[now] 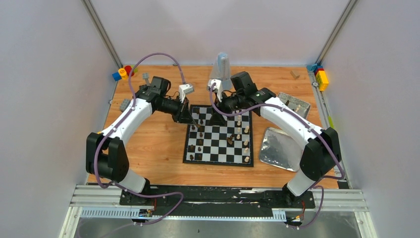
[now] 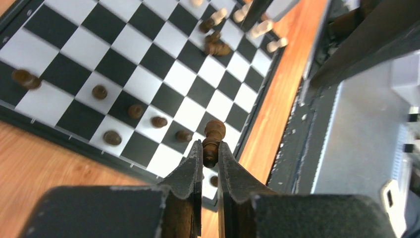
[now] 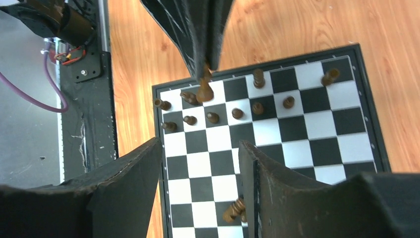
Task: Set up the chess pieces on the board
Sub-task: Place the chess piece on the chessboard.
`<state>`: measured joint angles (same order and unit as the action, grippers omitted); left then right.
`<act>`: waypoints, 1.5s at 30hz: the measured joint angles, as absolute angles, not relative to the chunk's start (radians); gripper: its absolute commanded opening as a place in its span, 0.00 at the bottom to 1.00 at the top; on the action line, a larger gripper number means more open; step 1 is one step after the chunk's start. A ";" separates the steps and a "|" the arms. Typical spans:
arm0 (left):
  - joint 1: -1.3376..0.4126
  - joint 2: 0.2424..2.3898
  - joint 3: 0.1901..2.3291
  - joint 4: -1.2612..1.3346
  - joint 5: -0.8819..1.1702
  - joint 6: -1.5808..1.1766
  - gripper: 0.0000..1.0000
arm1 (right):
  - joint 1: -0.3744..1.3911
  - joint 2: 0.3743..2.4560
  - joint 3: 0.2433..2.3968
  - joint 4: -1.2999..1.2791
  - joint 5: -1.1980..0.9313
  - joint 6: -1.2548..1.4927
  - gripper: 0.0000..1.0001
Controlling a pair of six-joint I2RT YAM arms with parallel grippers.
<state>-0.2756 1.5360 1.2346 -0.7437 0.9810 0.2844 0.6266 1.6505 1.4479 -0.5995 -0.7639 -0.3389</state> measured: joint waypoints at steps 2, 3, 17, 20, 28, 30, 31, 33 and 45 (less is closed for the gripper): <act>-0.276 1.516 1.209 -0.751 0.923 0.310 0.00 | 0.604 1.621 1.421 -0.598 -0.750 -0.347 0.59; -0.276 1.506 1.195 -0.752 0.894 0.321 0.00 | 0.594 1.612 1.409 -0.597 -0.745 -0.350 0.59; -0.295 1.480 1.096 -0.750 0.606 0.393 0.00 | 0.492 1.533 1.229 -0.577 -0.682 -0.399 0.59; -0.322 1.493 1.096 -0.749 0.570 0.396 0.00 | 0.489 1.525 1.207 -0.567 -0.678 -0.404 0.59; -0.405 1.570 1.096 -0.749 0.491 0.396 0.00 | 0.486 1.517 1.179 -0.553 -0.670 -0.415 0.59; -0.424 1.583 1.096 -0.748 0.474 0.395 0.00 | 0.485 1.516 1.174 -0.551 -0.669 -0.417 0.59; -0.433 1.590 1.096 -0.748 0.464 0.395 0.00 | 0.485 1.516 1.171 -0.549 -0.669 -0.418 0.59; -0.452 1.597 1.096 -0.746 0.454 0.395 0.01 | 0.485 1.516 1.169 -0.548 -0.668 -0.419 0.60; -0.556 1.625 1.102 -0.722 0.357 0.392 0.02 | 0.485 1.516 1.157 -0.533 -0.656 -0.421 0.60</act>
